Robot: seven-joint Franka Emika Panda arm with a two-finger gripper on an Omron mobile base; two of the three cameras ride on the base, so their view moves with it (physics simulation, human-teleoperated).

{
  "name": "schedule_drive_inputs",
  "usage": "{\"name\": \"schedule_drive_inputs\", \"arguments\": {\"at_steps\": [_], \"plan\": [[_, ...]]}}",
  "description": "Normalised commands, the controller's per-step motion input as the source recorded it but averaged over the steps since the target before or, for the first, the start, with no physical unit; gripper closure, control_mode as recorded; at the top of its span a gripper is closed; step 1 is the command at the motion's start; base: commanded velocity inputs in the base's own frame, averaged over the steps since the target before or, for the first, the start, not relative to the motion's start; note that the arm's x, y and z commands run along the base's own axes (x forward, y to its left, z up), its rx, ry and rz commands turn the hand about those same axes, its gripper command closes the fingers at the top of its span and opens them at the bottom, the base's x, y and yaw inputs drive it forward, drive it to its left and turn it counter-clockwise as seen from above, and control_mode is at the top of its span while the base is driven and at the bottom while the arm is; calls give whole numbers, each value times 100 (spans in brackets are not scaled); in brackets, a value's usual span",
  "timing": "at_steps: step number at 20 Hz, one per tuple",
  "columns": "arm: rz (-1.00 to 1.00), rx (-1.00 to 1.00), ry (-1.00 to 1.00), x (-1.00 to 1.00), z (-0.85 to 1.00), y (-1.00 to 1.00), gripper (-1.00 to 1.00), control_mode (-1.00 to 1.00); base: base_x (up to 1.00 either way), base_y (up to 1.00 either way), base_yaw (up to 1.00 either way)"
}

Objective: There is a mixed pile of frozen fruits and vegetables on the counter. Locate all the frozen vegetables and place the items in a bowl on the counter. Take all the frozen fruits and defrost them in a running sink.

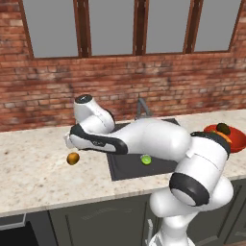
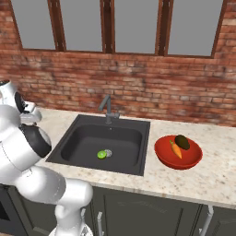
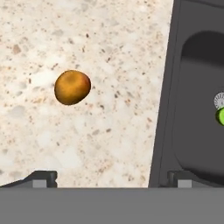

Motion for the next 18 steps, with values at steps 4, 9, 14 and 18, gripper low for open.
{"name": "schedule_drive_inputs", "arguments": {"at_steps": [4,9,14,18], "plan": [[33,5,18,0,-11,70,-100,-100,0,0,0],[12,9,1,8,-10,15,-100,-100,0,0,0],[0,0,-6,1,-12,0,-100,-100,0,0,0],[-5,0,7,59,-46,-8,-100,-100,0,0,0]]}}
